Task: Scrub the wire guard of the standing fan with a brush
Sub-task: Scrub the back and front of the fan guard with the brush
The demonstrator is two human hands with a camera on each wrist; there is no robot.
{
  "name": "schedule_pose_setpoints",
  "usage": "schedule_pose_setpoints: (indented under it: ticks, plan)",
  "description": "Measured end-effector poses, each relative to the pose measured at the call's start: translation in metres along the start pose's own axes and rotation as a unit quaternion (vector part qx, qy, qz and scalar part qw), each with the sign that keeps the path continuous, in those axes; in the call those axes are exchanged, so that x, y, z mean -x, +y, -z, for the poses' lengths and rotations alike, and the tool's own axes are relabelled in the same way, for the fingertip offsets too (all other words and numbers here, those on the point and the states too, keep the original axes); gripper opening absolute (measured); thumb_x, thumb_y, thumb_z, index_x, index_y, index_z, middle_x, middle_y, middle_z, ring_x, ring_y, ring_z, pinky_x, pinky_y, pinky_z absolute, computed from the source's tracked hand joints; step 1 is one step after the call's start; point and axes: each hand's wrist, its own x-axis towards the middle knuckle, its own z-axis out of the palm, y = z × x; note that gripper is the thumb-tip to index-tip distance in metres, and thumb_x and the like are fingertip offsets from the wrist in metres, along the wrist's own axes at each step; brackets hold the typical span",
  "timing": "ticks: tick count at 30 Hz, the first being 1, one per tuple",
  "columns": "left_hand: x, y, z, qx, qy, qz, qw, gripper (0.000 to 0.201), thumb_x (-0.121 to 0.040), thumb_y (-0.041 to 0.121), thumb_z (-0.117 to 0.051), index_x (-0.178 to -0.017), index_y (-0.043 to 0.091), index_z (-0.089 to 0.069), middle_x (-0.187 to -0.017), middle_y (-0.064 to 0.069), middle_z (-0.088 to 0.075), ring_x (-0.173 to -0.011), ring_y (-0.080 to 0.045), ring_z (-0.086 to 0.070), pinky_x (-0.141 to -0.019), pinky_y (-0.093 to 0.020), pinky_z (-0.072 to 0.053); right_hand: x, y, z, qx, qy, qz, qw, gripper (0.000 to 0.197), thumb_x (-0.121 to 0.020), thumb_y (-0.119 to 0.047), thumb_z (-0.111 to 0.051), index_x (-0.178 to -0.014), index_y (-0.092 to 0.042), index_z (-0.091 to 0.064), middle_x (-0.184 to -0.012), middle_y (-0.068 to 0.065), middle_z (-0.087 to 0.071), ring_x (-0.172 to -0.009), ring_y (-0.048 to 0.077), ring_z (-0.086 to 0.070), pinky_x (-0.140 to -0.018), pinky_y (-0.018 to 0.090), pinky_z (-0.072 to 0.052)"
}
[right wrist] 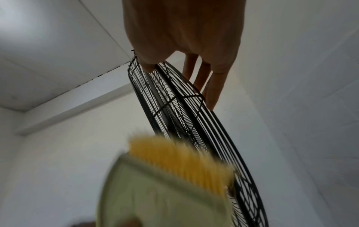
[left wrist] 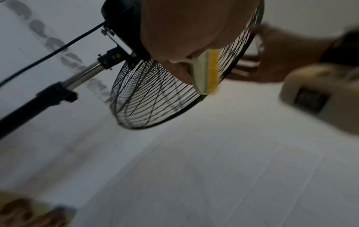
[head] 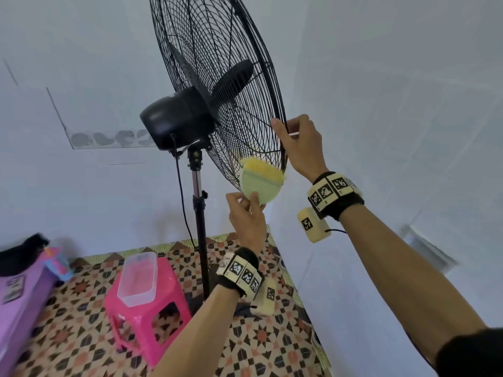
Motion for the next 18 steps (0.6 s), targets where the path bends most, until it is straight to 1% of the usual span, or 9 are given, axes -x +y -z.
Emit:
schedule_pose_setpoints:
  ticks: [1, 3, 5, 7, 9, 13, 16, 17, 18]
  plan:
    - [0.003, -0.011, 0.002, -0.025, 0.001, 0.008, 1.0, 0.019, -0.106, 0.018, -0.059, -0.105, 0.011, -0.041, -0.095, -0.008, -0.074, -0.087, -0.005, -0.074, -0.078, -0.042, -0.065, -0.001, 0.001, 0.001, -0.001, -0.004, 0.0, 1.0, 0.052, -0.091, -0.069, -0.058, -0.101, -0.019, -0.056, -0.107, 0.0, -0.062, -0.093, 0.015, -0.062, -0.082, 0.028, -0.052]
    - [0.007, -0.024, 0.002, -0.048, 0.009, 0.027, 0.998, 0.02, -0.105, 0.019, -0.059, -0.105, 0.01, -0.042, -0.098, -0.016, -0.074, -0.086, -0.012, -0.074, -0.073, -0.036, -0.064, -0.001, 0.002, 0.003, -0.004, -0.009, 0.0, 1.0, 0.051, -0.091, -0.068, -0.059, -0.102, -0.019, -0.055, -0.108, 0.0, -0.062, -0.093, 0.015, -0.062, -0.081, 0.026, -0.05]
    - [0.007, -0.02, -0.005, -0.019, 0.014, 0.032, 0.999, 0.018, -0.105, 0.017, -0.06, -0.103, 0.012, -0.042, -0.106, -0.022, -0.074, -0.086, -0.004, -0.073, -0.074, -0.031, -0.063, -0.003, 0.002, 0.004, -0.002, -0.009, 0.001, 1.0, 0.05, -0.092, -0.068, -0.059, -0.102, -0.019, -0.055, -0.108, 0.0, -0.062, -0.093, 0.015, -0.062, -0.08, 0.025, -0.05]
    - [0.004, 0.0, -0.012, 0.028, 0.016, 0.007, 0.999, 0.019, -0.105, 0.015, -0.059, -0.1, 0.017, -0.041, -0.109, -0.02, -0.074, -0.091, -0.003, -0.074, -0.079, -0.03, -0.063, -0.005, 0.002, 0.003, 0.002, -0.007, 0.001, 1.0, 0.05, -0.092, -0.068, -0.059, -0.102, -0.02, -0.055, -0.108, 0.0, -0.062, -0.091, 0.013, -0.062, -0.08, 0.025, -0.05]
    - [-0.004, 0.021, -0.015, 0.049, 0.016, -0.039, 0.998, 0.021, -0.106, 0.015, -0.058, -0.098, 0.021, -0.04, -0.104, -0.015, -0.075, -0.094, -0.005, -0.074, -0.079, -0.031, -0.063, -0.004, 0.002, 0.002, 0.003, -0.005, 0.002, 1.0, 0.05, -0.091, -0.068, -0.058, -0.102, -0.02, -0.055, -0.108, 0.0, -0.062, -0.09, 0.011, -0.062, -0.077, 0.022, -0.048]
    - [-0.012, 0.005, -0.005, -0.032, 0.015, -0.055, 0.998, 0.019, -0.105, 0.019, -0.06, -0.102, 0.014, -0.042, -0.095, -0.007, -0.075, -0.087, -0.007, -0.074, -0.075, -0.039, -0.066, -0.003, 0.003, -0.001, -0.002, 0.005, -0.002, 1.0, 0.05, -0.092, -0.068, -0.057, -0.103, -0.02, -0.054, -0.109, -0.001, -0.061, -0.09, 0.007, -0.061, -0.075, 0.019, -0.045]
    - [-0.006, -0.03, 0.01, -0.128, -0.005, -0.014, 0.992, 0.02, -0.105, 0.026, -0.059, -0.102, 0.015, -0.044, -0.091, -0.005, -0.072, -0.084, -0.023, -0.075, -0.069, -0.051, -0.064, -0.002, 0.003, 0.0, 0.001, 0.001, -0.001, 1.0, 0.05, -0.092, -0.068, -0.058, -0.103, -0.019, -0.055, -0.109, -0.001, -0.062, -0.09, 0.008, -0.061, -0.073, 0.017, -0.044]
    - [-0.005, -0.035, 0.013, -0.137, -0.004, -0.004, 0.991, 0.02, -0.105, 0.027, -0.059, -0.102, 0.015, -0.044, -0.091, -0.005, -0.072, -0.085, -0.025, -0.075, -0.069, -0.051, -0.064, -0.001, 0.003, -0.001, 0.001, 0.0, 0.0, 1.0, 0.05, -0.092, -0.068, -0.058, -0.103, -0.019, -0.055, -0.108, -0.001, -0.062, -0.09, 0.009, -0.062, -0.073, 0.016, -0.043]
    - [-0.005, -0.033, 0.012, -0.128, -0.004, -0.011, 0.992, 0.02, -0.105, 0.027, -0.06, -0.102, 0.016, -0.044, -0.092, -0.007, -0.073, -0.085, -0.022, -0.075, -0.071, -0.05, -0.064, -0.001, 0.002, 0.0, 0.001, 0.001, 0.001, 1.0, 0.049, -0.092, -0.067, -0.058, -0.103, -0.019, -0.055, -0.108, -0.001, -0.062, -0.089, 0.009, -0.062, -0.073, 0.017, -0.044]
